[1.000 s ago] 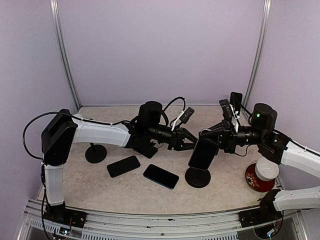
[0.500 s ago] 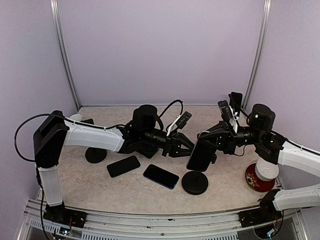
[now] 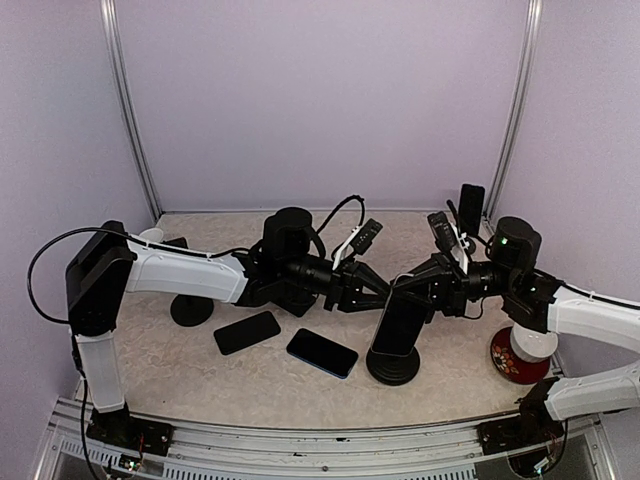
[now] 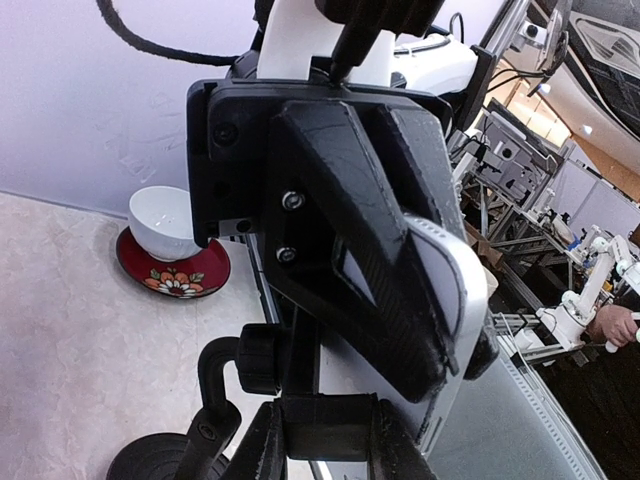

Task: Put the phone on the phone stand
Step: Install the phone onto the phone stand.

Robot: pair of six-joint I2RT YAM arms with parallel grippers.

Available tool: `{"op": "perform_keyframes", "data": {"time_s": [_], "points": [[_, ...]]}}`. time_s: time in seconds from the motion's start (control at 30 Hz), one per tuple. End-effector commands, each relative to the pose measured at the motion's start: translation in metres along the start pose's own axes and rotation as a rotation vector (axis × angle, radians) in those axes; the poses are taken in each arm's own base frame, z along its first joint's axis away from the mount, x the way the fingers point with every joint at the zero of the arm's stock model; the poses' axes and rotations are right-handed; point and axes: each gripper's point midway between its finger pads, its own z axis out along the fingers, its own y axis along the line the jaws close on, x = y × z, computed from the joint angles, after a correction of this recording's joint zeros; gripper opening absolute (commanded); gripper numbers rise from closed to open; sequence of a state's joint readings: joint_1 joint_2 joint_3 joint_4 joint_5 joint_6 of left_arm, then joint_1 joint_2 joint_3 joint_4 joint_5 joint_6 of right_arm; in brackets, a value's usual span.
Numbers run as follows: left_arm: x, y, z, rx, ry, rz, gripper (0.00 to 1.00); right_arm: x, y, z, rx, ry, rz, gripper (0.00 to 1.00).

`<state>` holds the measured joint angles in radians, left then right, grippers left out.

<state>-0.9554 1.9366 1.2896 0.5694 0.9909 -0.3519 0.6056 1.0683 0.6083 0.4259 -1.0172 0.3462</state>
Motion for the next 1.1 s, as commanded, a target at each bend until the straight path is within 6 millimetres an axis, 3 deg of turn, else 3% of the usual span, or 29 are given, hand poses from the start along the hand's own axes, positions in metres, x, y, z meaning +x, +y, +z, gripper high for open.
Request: {"op": "perform_keyframes", "data": {"time_s": [0.0,0.37,1.07], "points": [[-0.042,-0.039,-0.006,0.069,-0.072,0.151,0.00,-0.009,0.001,-0.004,0.025,-0.029,-0.056,0.00],[-0.041,-0.037,-0.011,0.007,-0.058,0.151,0.00,-0.003,-0.014,-0.009,0.145,-0.002,-0.050,0.00],[-0.041,-0.041,-0.024,-0.032,-0.055,0.165,0.00,0.005,-0.028,-0.012,0.187,0.023,-0.012,0.00]]}}
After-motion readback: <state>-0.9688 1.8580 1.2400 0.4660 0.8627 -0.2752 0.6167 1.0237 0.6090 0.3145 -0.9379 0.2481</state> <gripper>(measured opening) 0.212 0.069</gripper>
